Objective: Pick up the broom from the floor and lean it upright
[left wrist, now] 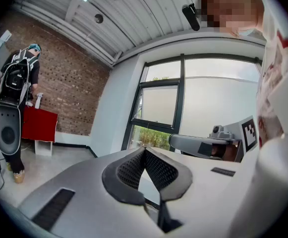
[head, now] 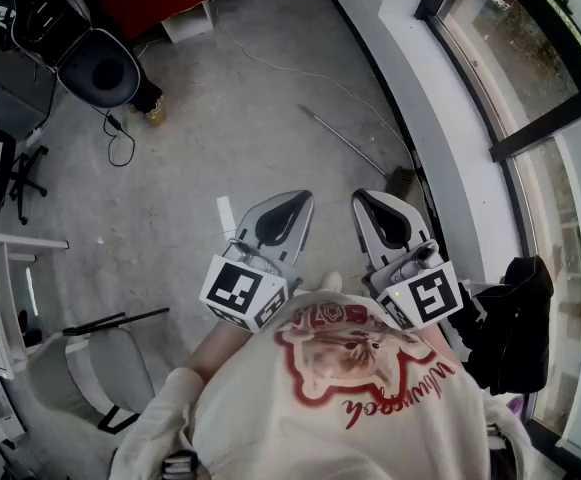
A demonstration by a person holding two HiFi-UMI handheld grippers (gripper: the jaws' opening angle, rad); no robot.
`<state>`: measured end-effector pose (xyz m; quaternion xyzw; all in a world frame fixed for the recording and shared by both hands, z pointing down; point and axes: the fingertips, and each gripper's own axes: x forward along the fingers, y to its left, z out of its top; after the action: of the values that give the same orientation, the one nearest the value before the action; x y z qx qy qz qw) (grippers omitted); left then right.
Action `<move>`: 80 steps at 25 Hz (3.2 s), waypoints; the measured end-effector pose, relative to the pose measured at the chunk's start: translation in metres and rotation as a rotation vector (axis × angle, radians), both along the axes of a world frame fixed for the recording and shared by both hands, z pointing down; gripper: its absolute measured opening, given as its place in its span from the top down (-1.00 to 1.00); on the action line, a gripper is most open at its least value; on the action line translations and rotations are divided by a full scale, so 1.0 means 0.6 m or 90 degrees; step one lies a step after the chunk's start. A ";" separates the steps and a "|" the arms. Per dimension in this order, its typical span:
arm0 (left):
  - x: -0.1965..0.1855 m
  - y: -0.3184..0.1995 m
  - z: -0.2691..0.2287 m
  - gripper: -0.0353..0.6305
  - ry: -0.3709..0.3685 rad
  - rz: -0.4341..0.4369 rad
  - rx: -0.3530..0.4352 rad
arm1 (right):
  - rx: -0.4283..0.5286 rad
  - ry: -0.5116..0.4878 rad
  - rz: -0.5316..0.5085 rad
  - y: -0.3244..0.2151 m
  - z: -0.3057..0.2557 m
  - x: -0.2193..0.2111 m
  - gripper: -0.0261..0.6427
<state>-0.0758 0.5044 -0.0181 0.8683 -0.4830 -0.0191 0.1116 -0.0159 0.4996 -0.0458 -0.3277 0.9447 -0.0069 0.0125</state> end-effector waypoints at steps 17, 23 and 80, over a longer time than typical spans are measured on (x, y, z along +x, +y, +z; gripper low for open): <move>-0.023 -0.004 0.001 0.83 0.008 -0.002 0.001 | -0.010 -0.011 -0.002 -0.010 0.005 -0.017 0.83; -0.063 -0.006 -0.003 0.83 0.015 0.005 0.003 | -0.004 -0.017 0.011 -0.014 -0.003 -0.050 0.83; -0.215 -1.148 0.076 0.83 0.008 -0.060 -0.014 | -0.009 0.009 -0.025 -1.156 0.082 -0.176 0.83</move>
<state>-0.2046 -0.1845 0.0275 0.8431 -0.5230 -0.0246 0.1229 -0.1213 -0.1942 0.0036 -0.3092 0.9509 -0.0113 0.0031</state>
